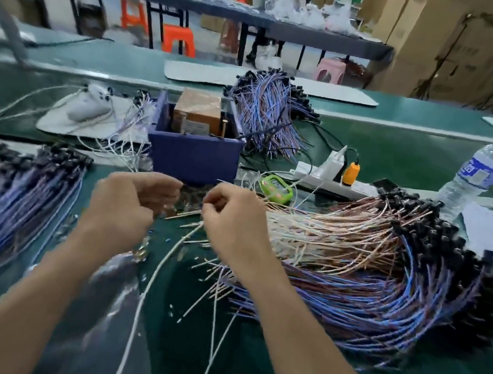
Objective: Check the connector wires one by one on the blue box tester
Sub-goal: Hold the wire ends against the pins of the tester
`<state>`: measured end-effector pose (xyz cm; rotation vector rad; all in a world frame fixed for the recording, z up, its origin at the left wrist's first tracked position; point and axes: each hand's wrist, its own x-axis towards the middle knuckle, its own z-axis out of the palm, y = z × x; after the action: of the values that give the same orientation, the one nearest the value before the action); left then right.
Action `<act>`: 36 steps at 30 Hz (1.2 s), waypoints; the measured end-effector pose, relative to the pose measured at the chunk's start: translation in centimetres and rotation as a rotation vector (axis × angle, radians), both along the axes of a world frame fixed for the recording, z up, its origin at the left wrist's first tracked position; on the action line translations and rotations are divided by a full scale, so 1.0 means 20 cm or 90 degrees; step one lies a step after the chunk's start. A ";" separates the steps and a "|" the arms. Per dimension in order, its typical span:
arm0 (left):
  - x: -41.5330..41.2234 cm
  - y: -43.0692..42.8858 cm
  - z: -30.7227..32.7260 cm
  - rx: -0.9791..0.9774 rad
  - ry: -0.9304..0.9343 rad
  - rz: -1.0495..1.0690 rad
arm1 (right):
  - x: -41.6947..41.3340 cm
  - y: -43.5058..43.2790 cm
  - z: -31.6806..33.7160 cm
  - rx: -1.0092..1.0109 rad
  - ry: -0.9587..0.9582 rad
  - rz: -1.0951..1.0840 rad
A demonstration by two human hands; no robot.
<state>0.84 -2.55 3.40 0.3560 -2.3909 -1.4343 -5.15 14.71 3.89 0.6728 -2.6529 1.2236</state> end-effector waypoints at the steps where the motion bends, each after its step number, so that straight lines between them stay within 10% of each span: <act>1: 0.02 -0.06 0.00 -0.002 0.008 0.015 | -0.01 -0.08 0.00 0.001 -0.014 0.019; 9: 0.17 -0.52 -0.05 -0.273 0.012 0.432 | -0.06 -0.67 -0.02 0.054 -0.147 0.159; 26: 0.13 -0.64 -0.21 -0.209 -0.028 0.392 | -0.22 -1.36 -0.02 0.335 -0.212 0.158; 36: 0.12 -0.65 -0.21 -0.183 -0.028 0.407 | -0.18 -1.36 -0.01 0.225 -0.373 0.174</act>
<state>3.21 -15.53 -0.88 0.9695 -2.1719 -0.7928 -8.85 -12.57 3.63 0.8596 -3.4143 1.1608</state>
